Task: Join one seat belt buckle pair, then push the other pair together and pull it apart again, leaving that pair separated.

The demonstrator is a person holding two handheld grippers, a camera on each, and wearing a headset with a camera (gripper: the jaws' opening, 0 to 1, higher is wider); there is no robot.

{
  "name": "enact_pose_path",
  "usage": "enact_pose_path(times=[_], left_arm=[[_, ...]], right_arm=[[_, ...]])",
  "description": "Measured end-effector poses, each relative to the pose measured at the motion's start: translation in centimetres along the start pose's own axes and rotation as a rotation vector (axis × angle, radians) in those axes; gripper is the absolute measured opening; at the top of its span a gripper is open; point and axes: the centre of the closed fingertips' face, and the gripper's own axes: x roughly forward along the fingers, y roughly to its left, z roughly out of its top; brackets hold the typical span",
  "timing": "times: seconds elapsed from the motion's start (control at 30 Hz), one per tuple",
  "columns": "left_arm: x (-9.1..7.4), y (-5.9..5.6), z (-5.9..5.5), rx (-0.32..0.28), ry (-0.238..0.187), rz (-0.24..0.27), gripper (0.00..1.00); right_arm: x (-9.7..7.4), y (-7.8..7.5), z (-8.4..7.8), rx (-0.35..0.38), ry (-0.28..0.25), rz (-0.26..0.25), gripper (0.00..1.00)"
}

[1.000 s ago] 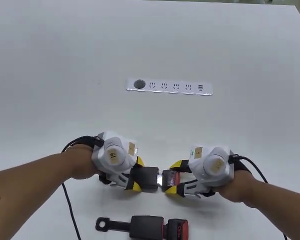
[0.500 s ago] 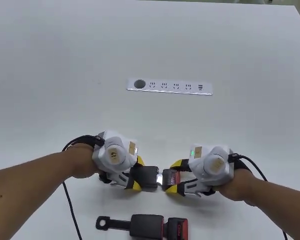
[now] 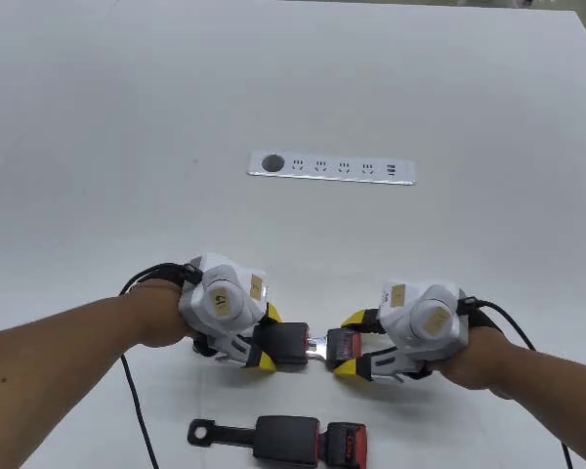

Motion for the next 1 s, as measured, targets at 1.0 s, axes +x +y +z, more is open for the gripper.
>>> enact_pose_path(times=[1.0], left_arm=[[-0.2, 0.0, 0.1, -0.005, -0.010, -0.002, 0.34]], right_arm=[[-3.4, -1.3, -4.2, 0.026, 0.032, -0.030, 0.33]])
